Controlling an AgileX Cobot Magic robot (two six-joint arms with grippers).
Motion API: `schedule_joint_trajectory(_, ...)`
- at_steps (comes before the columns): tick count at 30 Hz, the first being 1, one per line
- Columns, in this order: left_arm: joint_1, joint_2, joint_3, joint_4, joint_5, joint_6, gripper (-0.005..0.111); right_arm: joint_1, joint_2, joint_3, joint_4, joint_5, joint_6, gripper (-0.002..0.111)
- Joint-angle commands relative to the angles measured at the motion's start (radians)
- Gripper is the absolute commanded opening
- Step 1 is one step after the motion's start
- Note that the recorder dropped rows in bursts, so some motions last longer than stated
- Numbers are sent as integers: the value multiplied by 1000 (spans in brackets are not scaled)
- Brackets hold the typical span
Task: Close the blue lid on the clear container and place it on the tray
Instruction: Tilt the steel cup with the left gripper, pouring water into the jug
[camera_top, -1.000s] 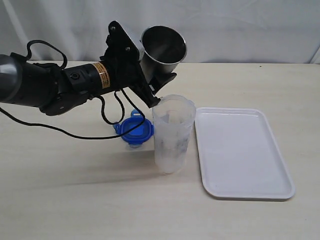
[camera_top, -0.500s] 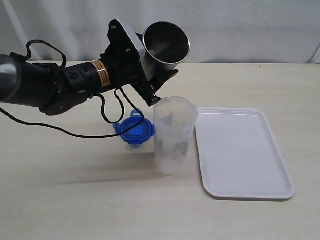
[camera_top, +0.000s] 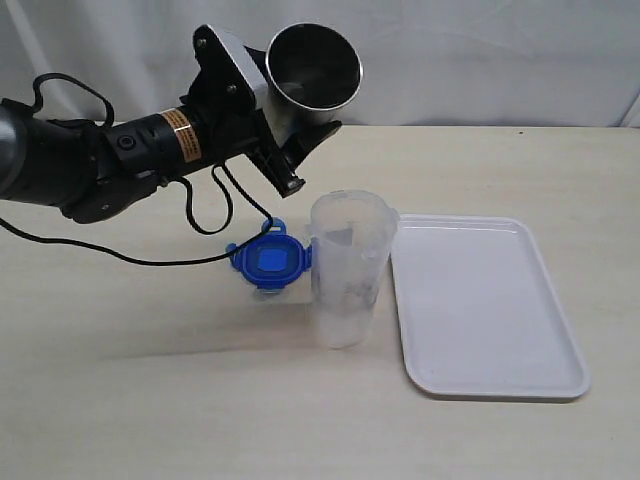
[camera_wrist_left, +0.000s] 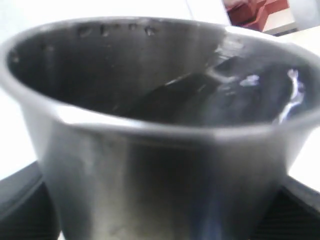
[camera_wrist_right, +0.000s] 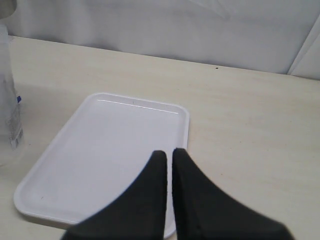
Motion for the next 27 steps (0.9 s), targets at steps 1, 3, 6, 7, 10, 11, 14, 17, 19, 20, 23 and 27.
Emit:
schedule_joint_trajectory(1, 18, -27, -19, 41, -62, -5, 0, 3, -4, 4, 2, -2, -4, 5)
schedule_joint_trajectory(3, 18, -27, -19, 46, -62, -7, 0, 3, -4, 4, 2, -2, -4, 5)
schedule_joint_trajectory(6, 15, -27, -19, 48, -62, -8, 0, 3, -4, 4, 2, -2, -4, 5)
schedule_joint_trajectory(7, 15, -27, -19, 50, -62, -8, 0, 3, -4, 4, 2, -2, -4, 5)
schedule_joint_trajectory(10, 15, -27, -19, 50, -62, -1, 0, 3, -4, 4, 2, -2, -4, 5)
schedule_joint_trajectory(11, 15, -27, -19, 50, -62, 1, 0, 3, -4, 4, 2, -2, -4, 5)
schedule_joint_trajectory(14, 15, -27, -19, 74, -62, 3, 0, 3, -4, 4, 2, -2, -4, 5)
schedule_joint_trajectory(17, 15, -27, -19, 96, -62, 3, 0, 3, -4, 4, 2, -2, -4, 5)
schedule_joint_trajectory(19, 15, -27, -19, 96, -62, 3, 0, 3, -4, 4, 2, -2, -4, 5)
schedule_joint_trajectory(20, 15, -27, -19, 96, -62, 3, 0, 3, -4, 4, 2, -2, -4, 5)
schedule_joint_trajectory(23, 15, -27, -19, 96, -62, 6, 0, 3, -4, 4, 2, -2, -4, 5)
schedule_joint_trajectory(27, 15, -27, -19, 96, -62, 39, 0, 3, -4, 4, 2, -2, -4, 5)
